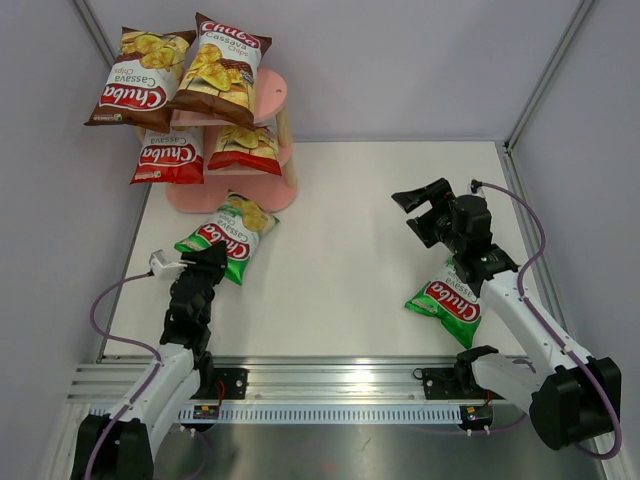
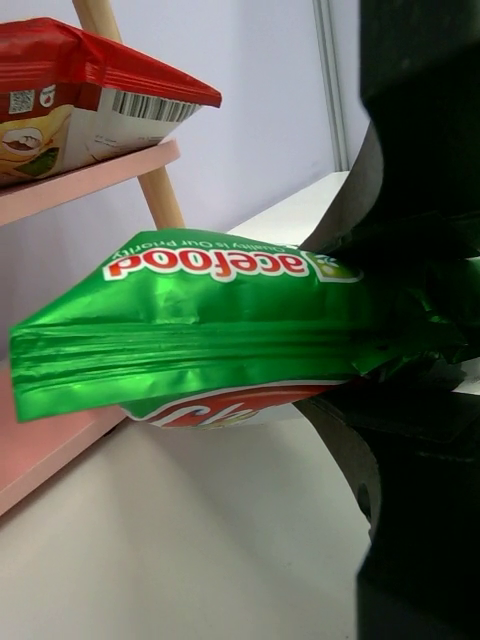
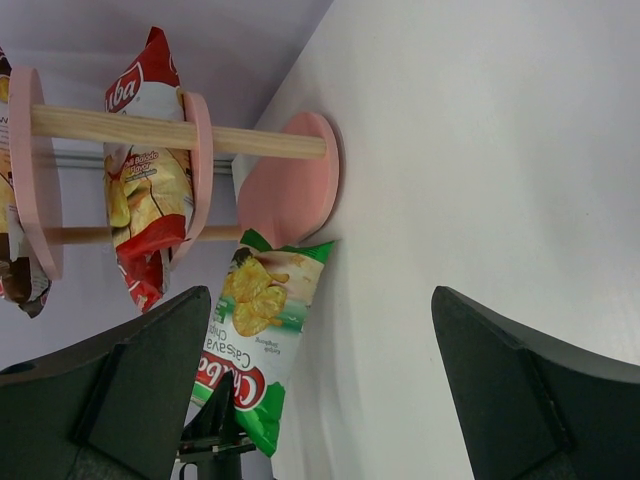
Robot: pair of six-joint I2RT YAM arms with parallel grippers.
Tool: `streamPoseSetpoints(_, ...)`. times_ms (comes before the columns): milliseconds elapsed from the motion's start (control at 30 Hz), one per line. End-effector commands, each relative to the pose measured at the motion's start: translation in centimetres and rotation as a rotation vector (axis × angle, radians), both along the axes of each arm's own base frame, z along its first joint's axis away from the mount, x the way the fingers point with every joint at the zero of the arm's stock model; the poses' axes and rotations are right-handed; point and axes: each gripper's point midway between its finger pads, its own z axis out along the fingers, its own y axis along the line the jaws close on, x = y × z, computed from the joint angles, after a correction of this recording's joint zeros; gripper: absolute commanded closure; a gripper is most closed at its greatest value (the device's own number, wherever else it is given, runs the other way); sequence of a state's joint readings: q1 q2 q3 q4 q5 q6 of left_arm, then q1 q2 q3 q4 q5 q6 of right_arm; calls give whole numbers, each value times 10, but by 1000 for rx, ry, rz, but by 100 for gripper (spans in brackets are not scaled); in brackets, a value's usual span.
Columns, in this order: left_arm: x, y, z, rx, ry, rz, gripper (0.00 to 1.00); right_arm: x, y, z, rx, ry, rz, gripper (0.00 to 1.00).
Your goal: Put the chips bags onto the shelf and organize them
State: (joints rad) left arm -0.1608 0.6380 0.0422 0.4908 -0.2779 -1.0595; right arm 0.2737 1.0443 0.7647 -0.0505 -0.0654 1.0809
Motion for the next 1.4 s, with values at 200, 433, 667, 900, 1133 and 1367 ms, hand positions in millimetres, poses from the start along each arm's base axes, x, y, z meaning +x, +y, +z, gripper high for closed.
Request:
streamPoseSetpoints(200, 7, 9, 54, -71, -219, 19, 100, 6, -2, 23, -8, -70, 10, 0)
streamPoseSetpoints(433, 17, 27, 56, -105, -213, 80, 99, 5, 1, 18, 6, -59, 21, 0)
streamPoseSetpoints(667, 30, 40, 70, -162, -269, 96, 98, 8, 6, 25, 1, -108, 56, 0)
streamPoseSetpoints(900, 40, 50, 70, -185, -282, 115, 97, 10, 10, 21, -2, -104, 79, 1)
streamPoseSetpoints(1133, 53, 63, 70, -171, -275, 158, 96, 14, 14, 19, -3, -104, 96, 1)
streamPoseSetpoints(1367, 77, 81, 54, -178, -248, 193, 94, 10, 16, 24, 11, -122, 109, 0)
